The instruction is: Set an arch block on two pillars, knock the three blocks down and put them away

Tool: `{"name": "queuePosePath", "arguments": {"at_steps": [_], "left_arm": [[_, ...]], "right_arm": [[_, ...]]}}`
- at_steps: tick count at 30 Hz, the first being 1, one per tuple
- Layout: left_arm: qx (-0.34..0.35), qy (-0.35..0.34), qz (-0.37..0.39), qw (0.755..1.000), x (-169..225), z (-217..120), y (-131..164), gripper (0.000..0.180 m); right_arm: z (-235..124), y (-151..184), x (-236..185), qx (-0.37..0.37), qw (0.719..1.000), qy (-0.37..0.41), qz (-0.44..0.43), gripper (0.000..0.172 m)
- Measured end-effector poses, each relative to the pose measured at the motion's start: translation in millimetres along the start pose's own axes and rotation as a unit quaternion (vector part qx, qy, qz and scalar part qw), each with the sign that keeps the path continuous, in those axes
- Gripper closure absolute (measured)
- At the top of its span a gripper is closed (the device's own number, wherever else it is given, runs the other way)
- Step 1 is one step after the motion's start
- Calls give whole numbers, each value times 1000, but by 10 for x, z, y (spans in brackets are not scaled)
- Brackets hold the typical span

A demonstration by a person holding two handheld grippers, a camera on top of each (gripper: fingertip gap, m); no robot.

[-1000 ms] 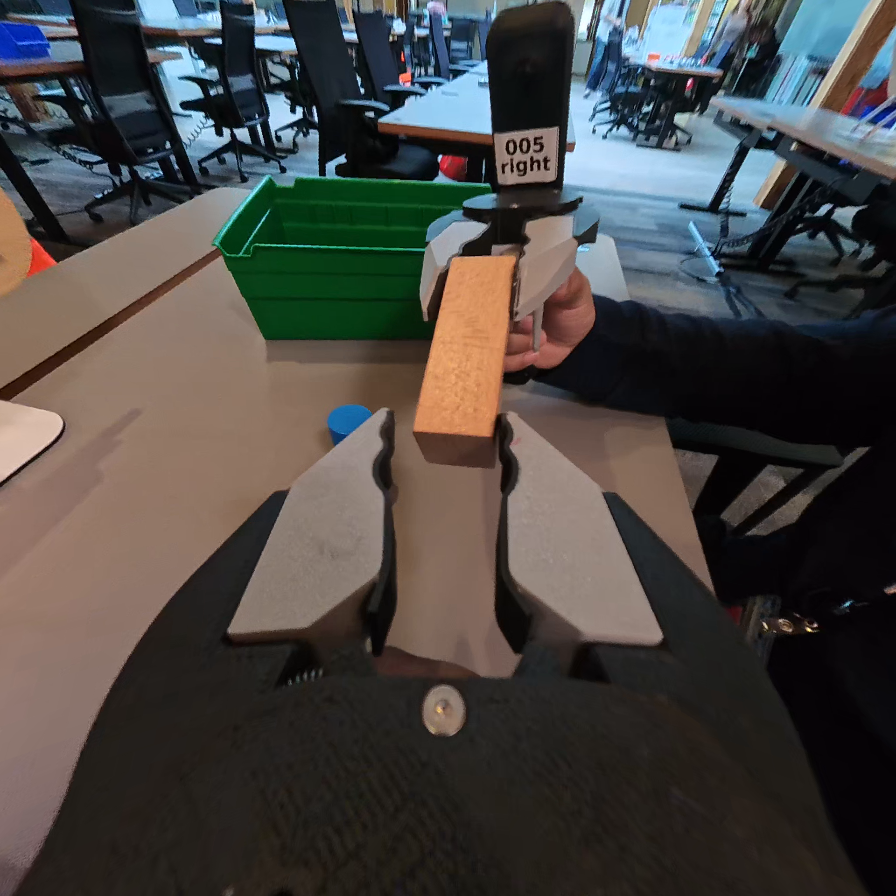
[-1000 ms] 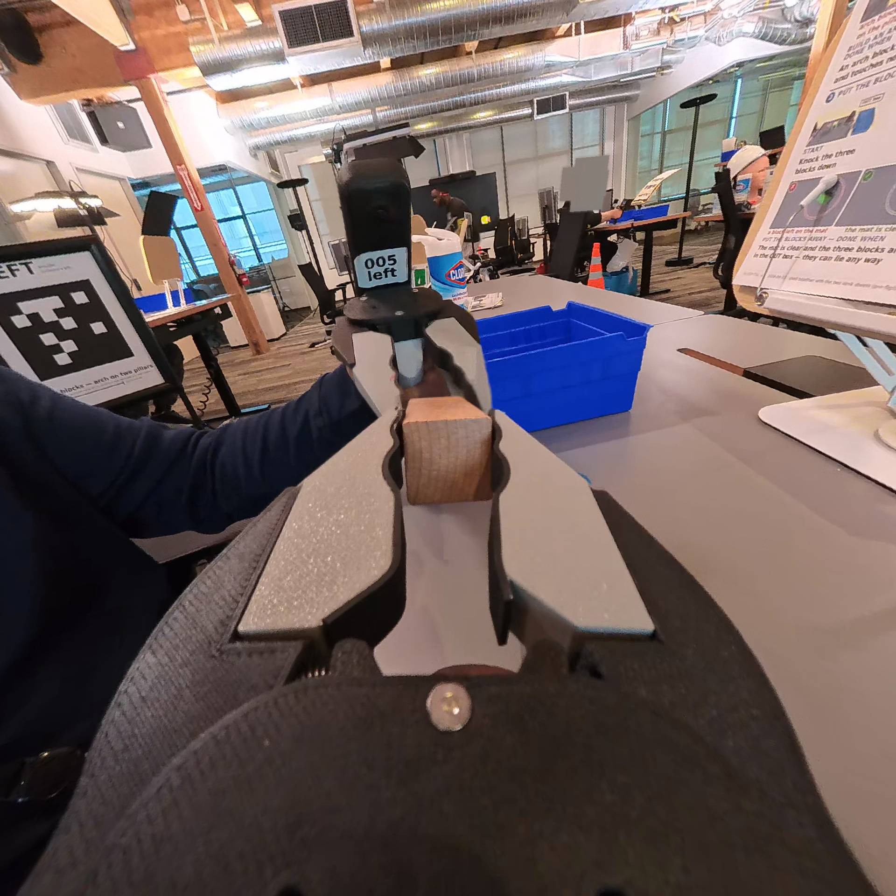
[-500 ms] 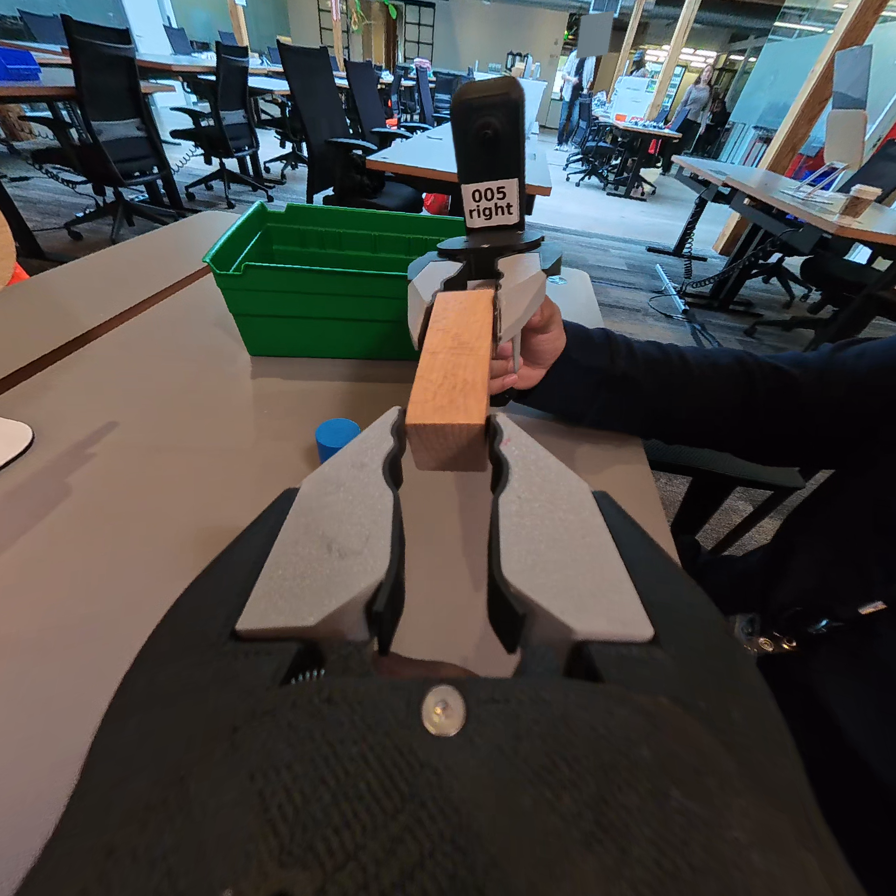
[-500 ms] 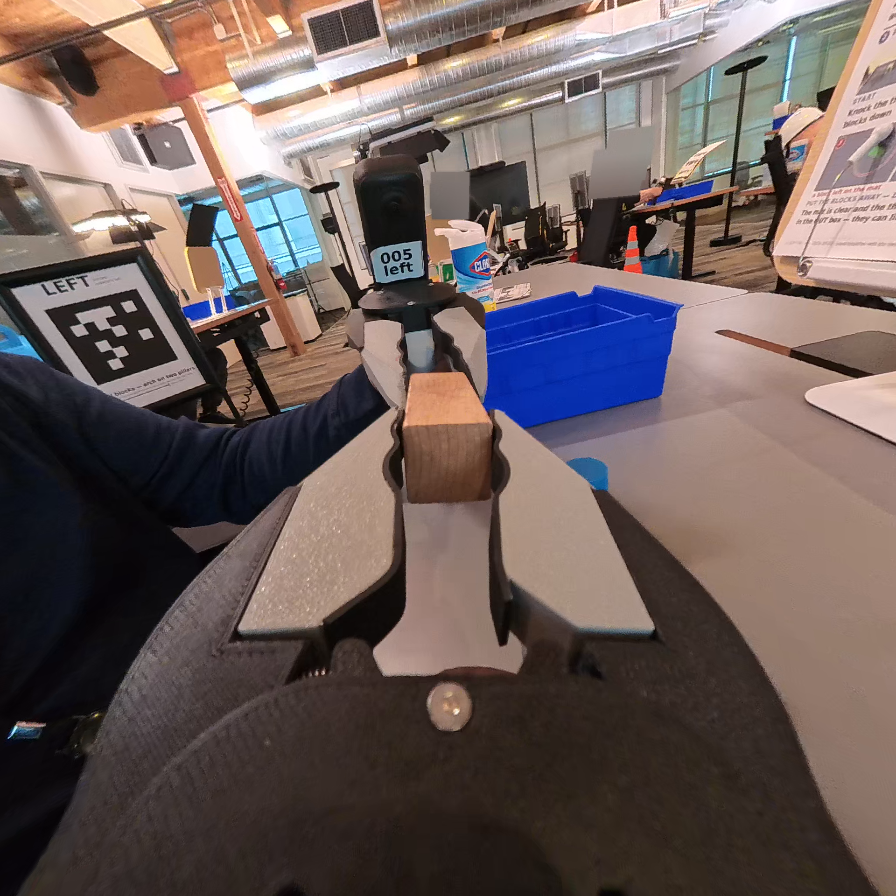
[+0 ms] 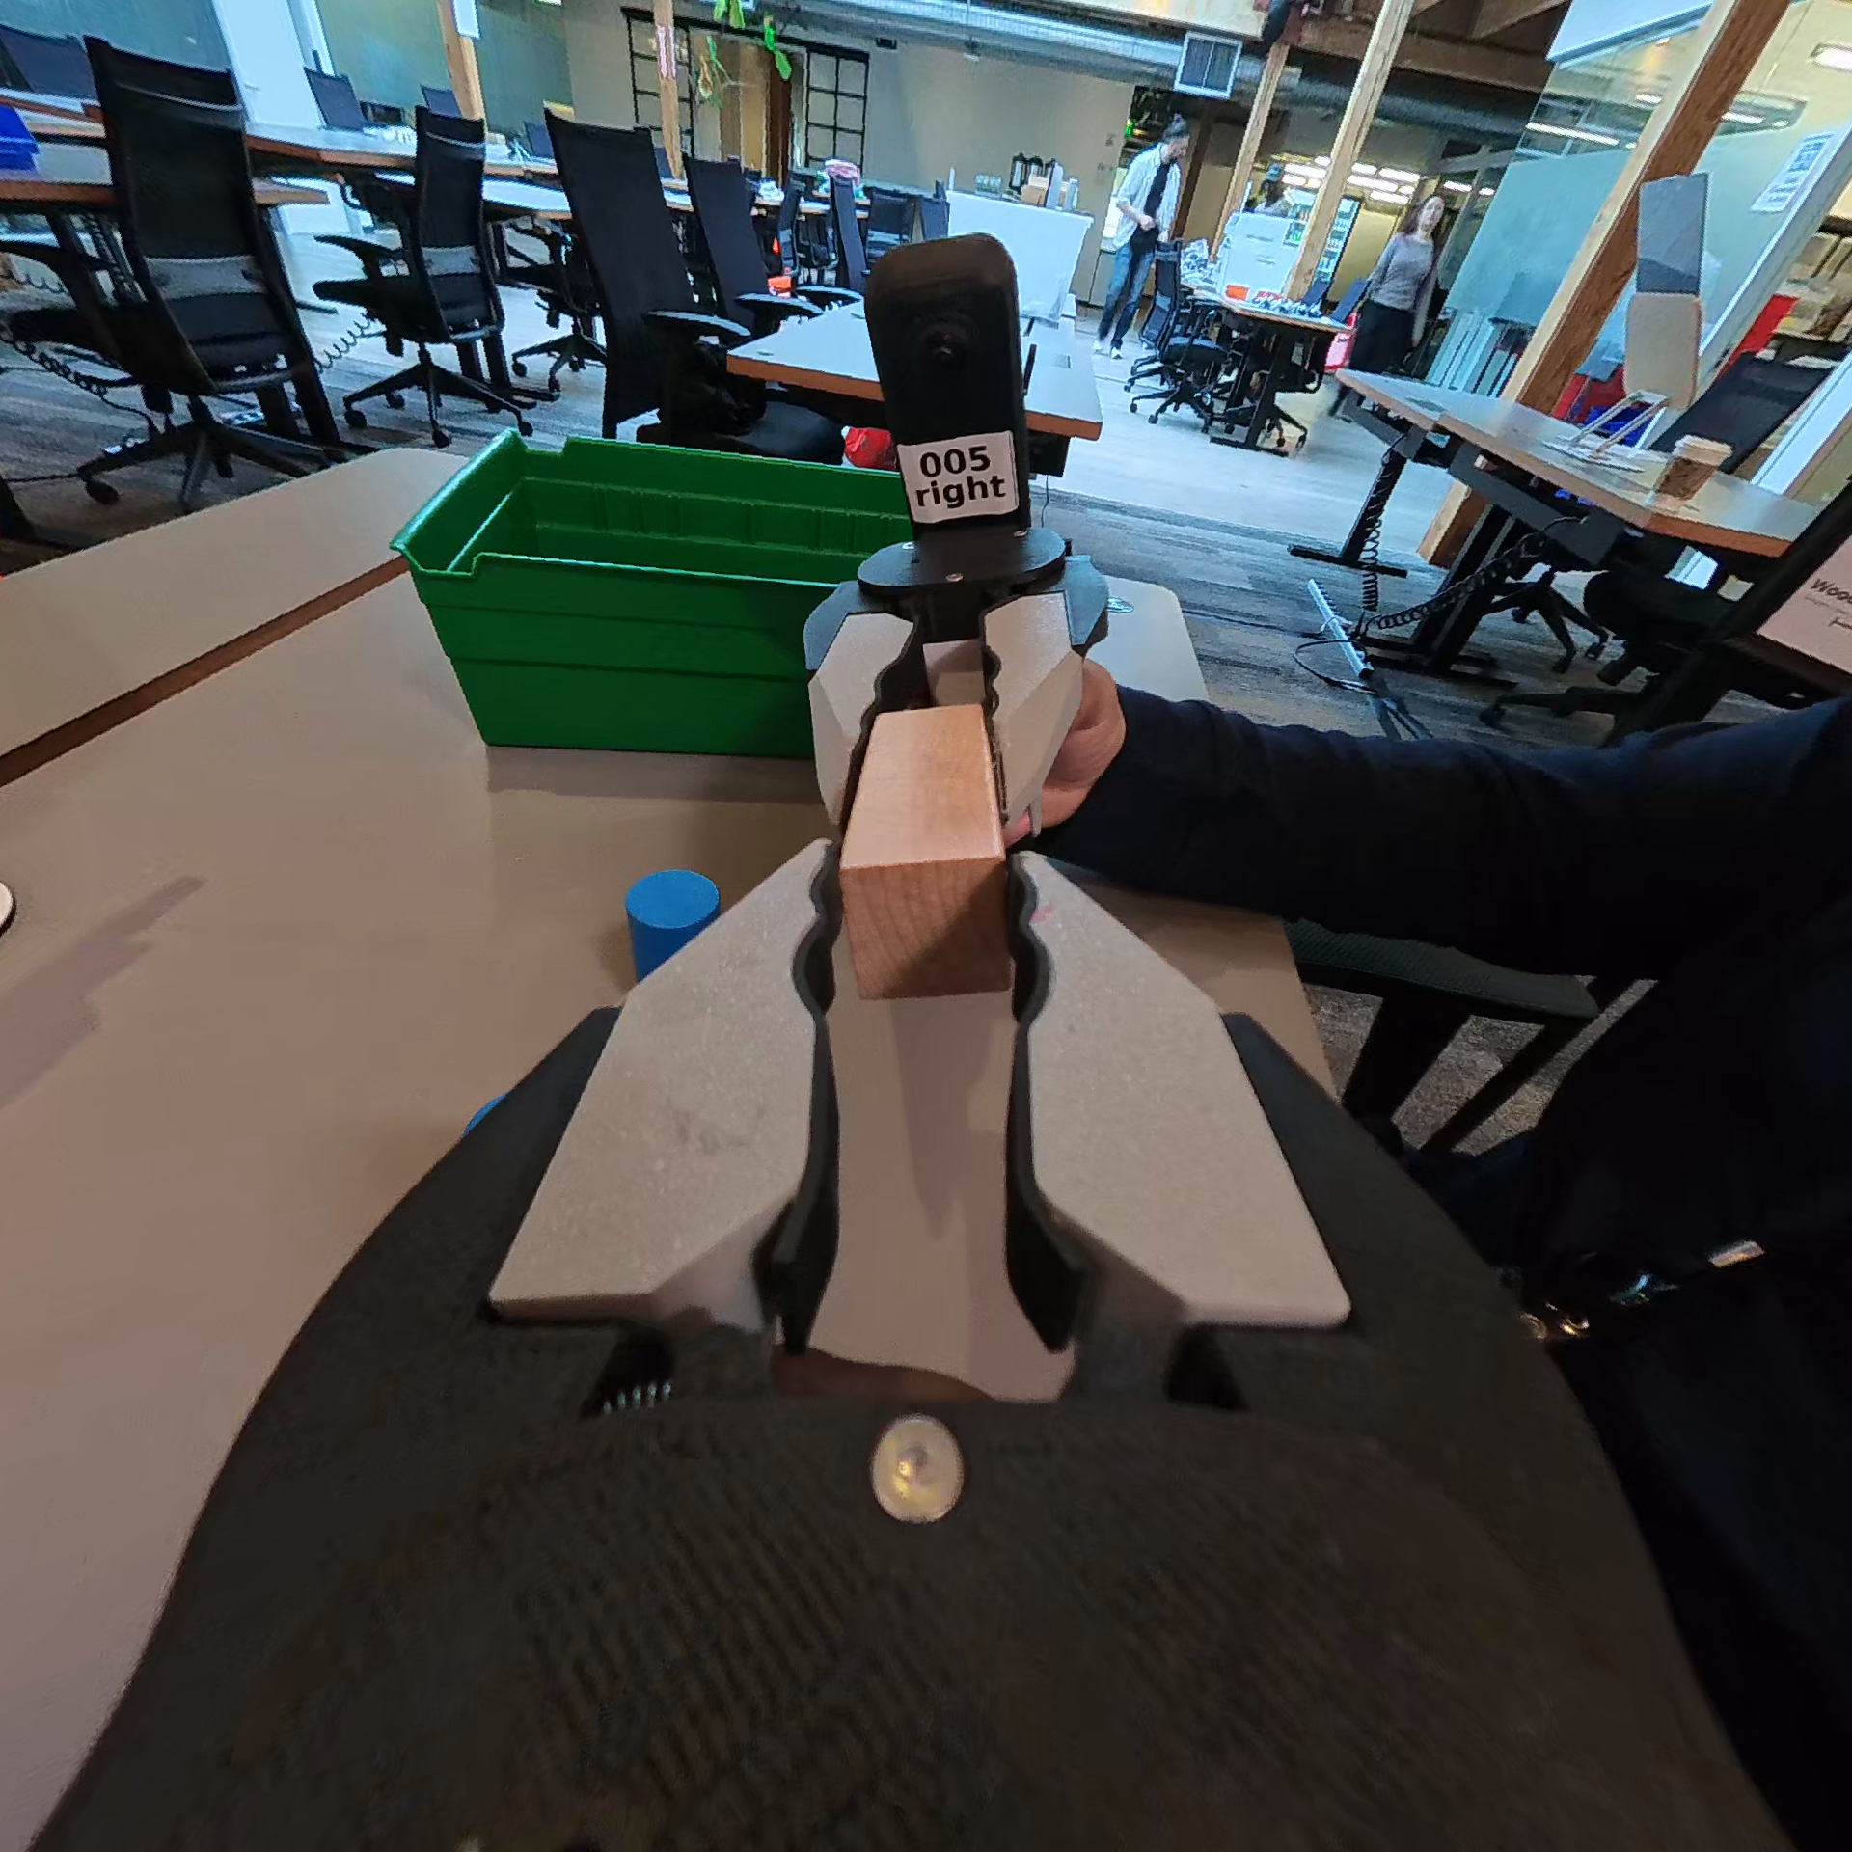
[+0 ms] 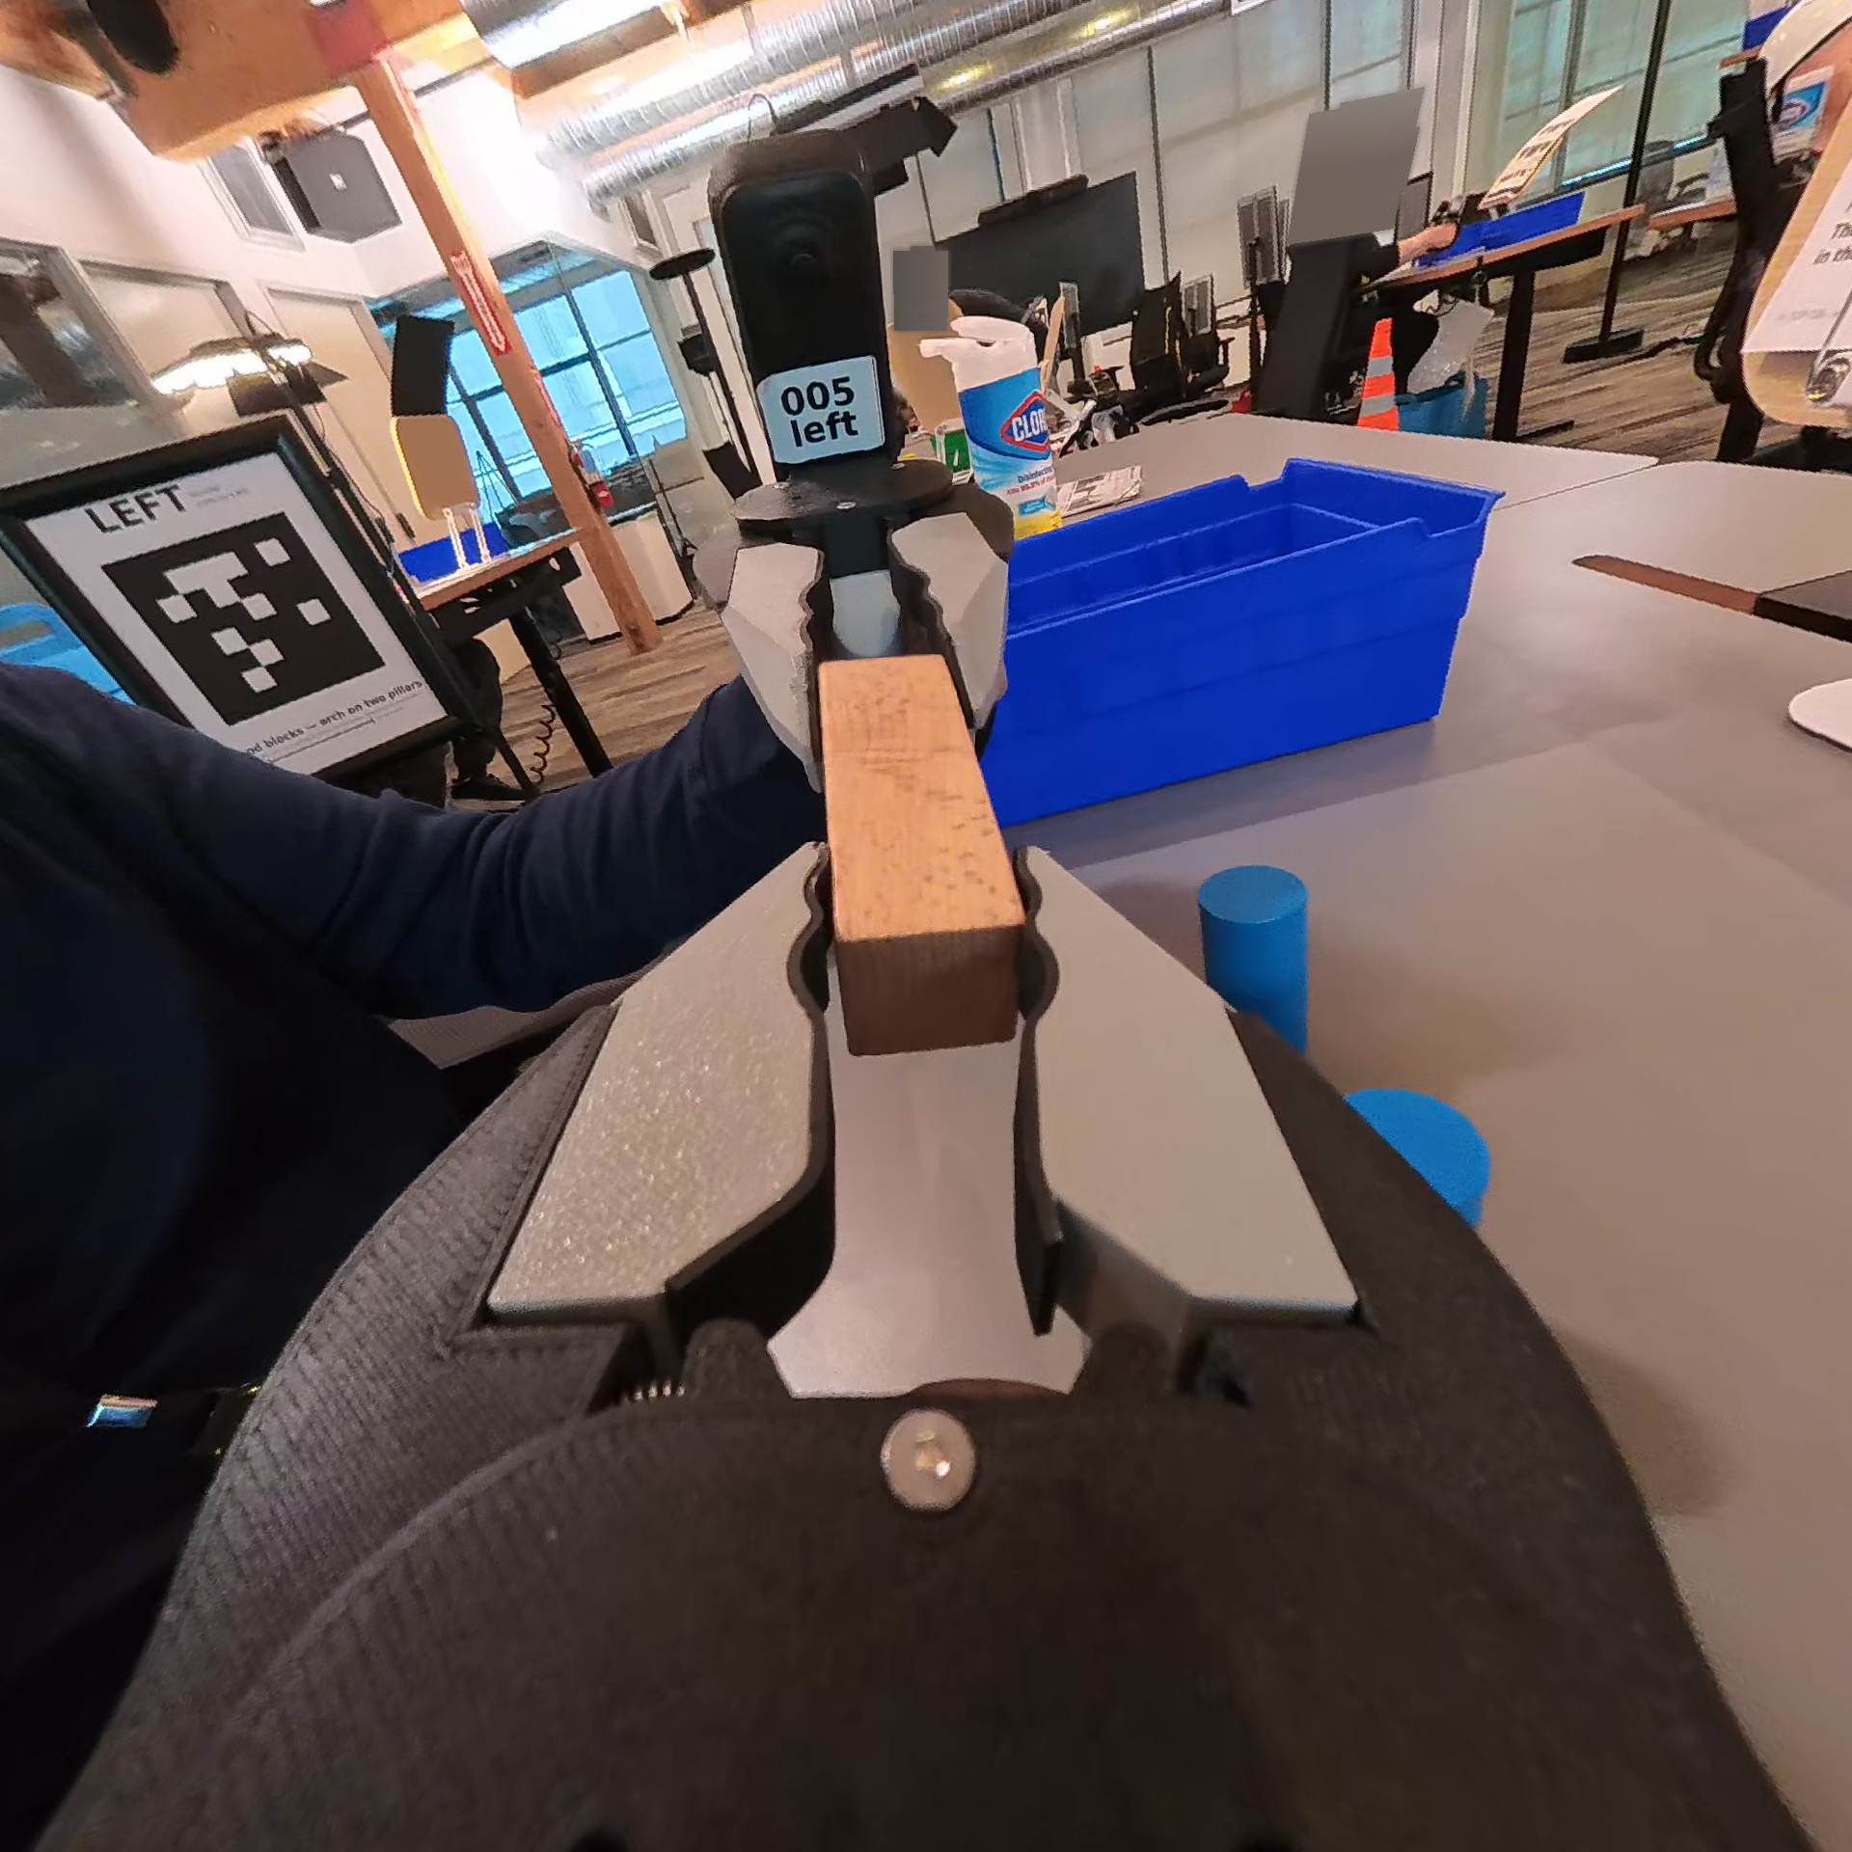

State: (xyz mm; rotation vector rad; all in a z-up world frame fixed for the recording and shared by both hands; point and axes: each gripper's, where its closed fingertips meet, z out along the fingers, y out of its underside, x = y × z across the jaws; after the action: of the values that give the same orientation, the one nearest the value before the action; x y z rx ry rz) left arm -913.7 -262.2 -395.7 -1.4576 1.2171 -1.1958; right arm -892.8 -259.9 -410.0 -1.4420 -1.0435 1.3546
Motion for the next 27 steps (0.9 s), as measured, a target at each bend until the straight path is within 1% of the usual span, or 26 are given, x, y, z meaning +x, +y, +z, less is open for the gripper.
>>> {"name": "queuePosePath", "arguments": {"at_steps": [7, 15, 18, 22, 24, 27], "left_arm": [[3, 15, -8, 1000, 33, -8, 4, 150], [10, 15, -11, 1000, 32, -7, -8, 150], [9, 15, -8, 1000, 37, -1, 3, 150], [-1, 12, 4, 1000, 56, 40, 32, 150], [2, 14, 6, 1000, 67, 32, 17, 150], [8, 14, 7, 1000, 74, 28, -2, 150]], "right_arm": [[15, -14, -59, 5, 1000, -19, 3, 139], [12, -40, -59, 13, 1000, -19, 7, 140], [31, -36, -59, 14, 1000, -19, 8, 138], [105, 43, -59, -6, 1000, -17, 1, 137], [108, 17, -71, 0, 1000, -11, -12, 138], [111, 14, -80, 1, 1000, -17, -5, 138]]}}
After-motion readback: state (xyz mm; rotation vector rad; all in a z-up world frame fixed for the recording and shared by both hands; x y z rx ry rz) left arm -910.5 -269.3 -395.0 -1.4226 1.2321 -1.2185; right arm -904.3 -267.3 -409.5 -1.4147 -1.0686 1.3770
